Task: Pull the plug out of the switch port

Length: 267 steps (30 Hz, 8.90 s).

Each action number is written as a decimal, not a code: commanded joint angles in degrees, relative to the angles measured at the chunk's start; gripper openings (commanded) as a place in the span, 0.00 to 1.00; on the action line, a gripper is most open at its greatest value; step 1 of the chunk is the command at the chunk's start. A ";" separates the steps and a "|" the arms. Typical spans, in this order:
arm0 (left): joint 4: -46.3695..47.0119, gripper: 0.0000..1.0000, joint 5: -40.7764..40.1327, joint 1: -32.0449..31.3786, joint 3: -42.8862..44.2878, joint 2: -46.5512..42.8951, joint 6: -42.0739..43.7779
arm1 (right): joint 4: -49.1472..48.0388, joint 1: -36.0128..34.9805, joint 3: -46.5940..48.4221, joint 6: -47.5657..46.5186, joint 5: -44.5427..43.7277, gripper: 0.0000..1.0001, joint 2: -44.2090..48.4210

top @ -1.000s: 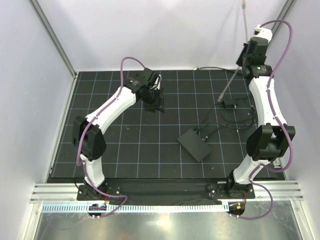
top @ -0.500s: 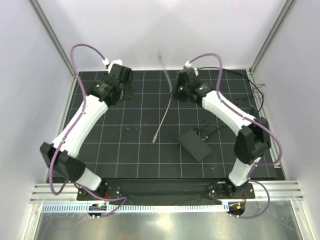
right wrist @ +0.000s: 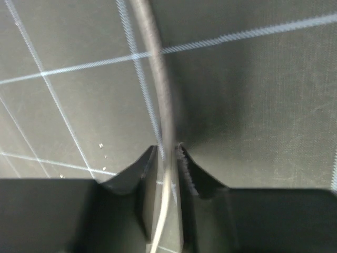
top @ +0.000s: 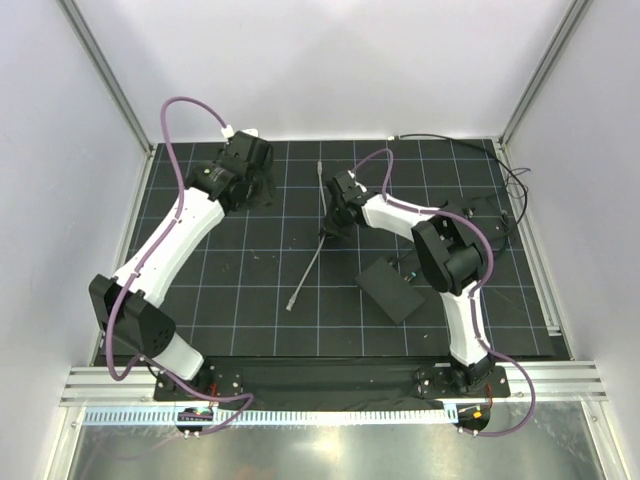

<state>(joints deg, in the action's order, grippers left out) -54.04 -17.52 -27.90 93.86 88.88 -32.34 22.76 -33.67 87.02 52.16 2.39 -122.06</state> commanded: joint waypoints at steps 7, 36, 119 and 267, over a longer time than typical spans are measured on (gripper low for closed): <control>7.71 0.52 16.71 -0.49 -2.72 1.03 1.84 | 1.14 -0.70 0.52 -6.10 -4.30 0.38 8.32; 1.92 0.47 46.87 -23.78 26.02 45.59 6.33 | -28.73 36.84 -71.28 -7.24 22.39 0.44 66.43; -5.81 0.43 40.20 -24.31 25.58 52.18 3.42 | -52.29 40.70 -77.00 -3.21 19.85 0.01 46.74; -8.45 0.56 -14.73 -4.01 11.17 10.97 -1.85 | 1.93 -4.99 1.21 11.04 16.06 0.01 11.42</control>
<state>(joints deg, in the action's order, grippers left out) -61.63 -28.82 -32.01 105.89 102.08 -34.00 29.85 -36.67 84.12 67.42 13.56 -106.98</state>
